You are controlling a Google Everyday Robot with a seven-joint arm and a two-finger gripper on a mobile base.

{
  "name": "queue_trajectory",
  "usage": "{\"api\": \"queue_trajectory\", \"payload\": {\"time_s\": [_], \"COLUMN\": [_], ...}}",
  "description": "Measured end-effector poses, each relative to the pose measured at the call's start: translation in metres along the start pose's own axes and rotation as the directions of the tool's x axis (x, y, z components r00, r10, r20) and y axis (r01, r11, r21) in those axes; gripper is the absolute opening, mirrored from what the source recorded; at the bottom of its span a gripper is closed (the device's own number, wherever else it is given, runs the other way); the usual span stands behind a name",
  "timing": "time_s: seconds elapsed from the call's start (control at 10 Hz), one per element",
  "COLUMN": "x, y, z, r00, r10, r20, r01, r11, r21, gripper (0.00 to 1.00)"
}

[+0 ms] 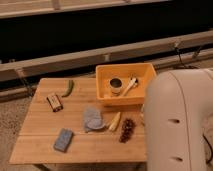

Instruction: Place fork in tray

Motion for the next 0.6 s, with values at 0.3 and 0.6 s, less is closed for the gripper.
{"api": "queue_trajectory", "payload": {"time_s": [0.3,0.6], "x": [0.005,0.004], "y": [0.001,0.005], "z": [-0.017,-0.056], "r00": [1.0,0.997], "r10": [-0.004,-0.028], "r20": [0.024,0.072], "r01": [0.004,0.028], "r11": [1.0,1.0], "r21": [0.005,0.008], "gripper": [0.0,0.0]}}
